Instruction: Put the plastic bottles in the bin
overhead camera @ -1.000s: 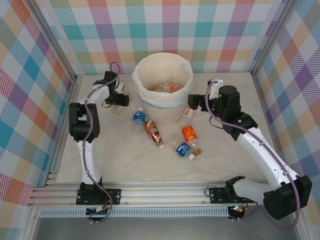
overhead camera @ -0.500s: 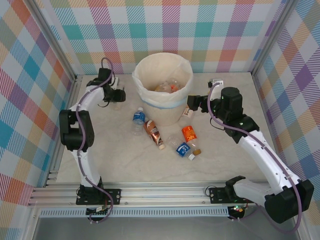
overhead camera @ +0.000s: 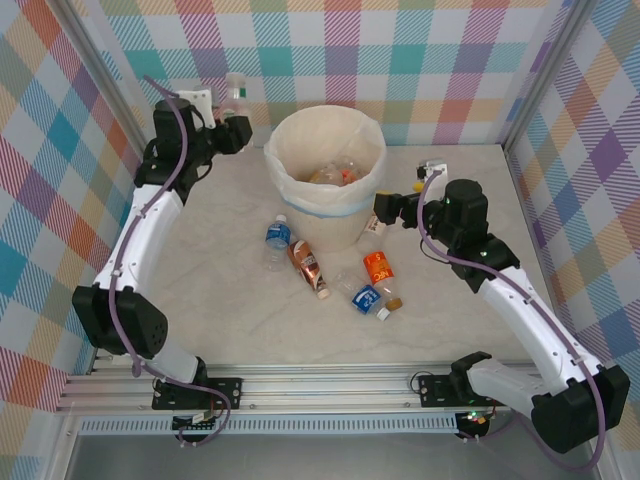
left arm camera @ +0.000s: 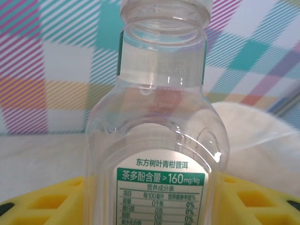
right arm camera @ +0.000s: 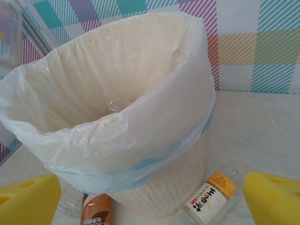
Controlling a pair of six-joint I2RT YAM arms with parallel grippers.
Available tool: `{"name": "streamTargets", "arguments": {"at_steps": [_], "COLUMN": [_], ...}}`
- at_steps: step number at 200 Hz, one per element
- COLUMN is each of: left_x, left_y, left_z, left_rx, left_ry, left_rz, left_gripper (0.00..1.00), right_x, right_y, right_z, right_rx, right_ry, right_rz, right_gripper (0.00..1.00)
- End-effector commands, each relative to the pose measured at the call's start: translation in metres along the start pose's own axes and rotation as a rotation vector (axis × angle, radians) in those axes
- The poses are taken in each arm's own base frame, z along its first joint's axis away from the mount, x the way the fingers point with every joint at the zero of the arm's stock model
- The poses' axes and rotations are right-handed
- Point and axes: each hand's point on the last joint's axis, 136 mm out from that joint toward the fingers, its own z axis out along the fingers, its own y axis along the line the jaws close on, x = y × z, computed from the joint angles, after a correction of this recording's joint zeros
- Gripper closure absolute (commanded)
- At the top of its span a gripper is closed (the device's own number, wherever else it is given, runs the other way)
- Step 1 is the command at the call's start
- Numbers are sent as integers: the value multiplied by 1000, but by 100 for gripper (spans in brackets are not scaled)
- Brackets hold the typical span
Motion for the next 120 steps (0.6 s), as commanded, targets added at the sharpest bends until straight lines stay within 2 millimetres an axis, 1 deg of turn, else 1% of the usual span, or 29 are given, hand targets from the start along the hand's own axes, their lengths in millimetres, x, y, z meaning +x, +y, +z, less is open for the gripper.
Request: {"name": "streamTargets", "arguments": {"at_steps": [1,14,24,45,54,76,80,84,88,92,99,120], "left_x": [-38,-44,-45,-43,-39,-30,-32,-25,-26,-21,-22,-10], "left_y": [-53,-70,-81,-97,-103,-109,-110,-108,-110,-110,-112,-119], "left_z": [-16,-20,-19,-11,-5,15,18,23,24,30,34,52], "left_rx": [171,199,209,233,247,254,258,258,262,268,283,311], "left_ry": [-133,-164,-178,-171,-151,-88,-84,-45,-37,-17,-3,45], "left_rz": [73,141,193,280,316,376,379,373,375,375,381,410], "left_gripper": [43,42,42,42,42,42,42,42,42,42,42,42], "right_x": [-10,-11,-12,-13,-12,-12,-13,-13,-13,-13,-14,-15], "right_y": [5,5,5,5,4,5,5,5,5,5,5,6], "right_z": [-7,-8,-10,-11,-11,-11,-11,-11,-11,-12,-12,-13], "right_rx": [-12,-11,-11,-7,-4,-6,-7,-9,-8,-10,-9,-12], "right_ry": [-50,-53,-57,-61,-58,-58,-60,-60,-62,-63,-65,-65], "right_rz": [-21,-21,-20,-20,-19,-14,-13,-11,-10,-8,-5,0], "right_gripper": [0,0,0,0,0,0,0,0,0,0,0,0]}}
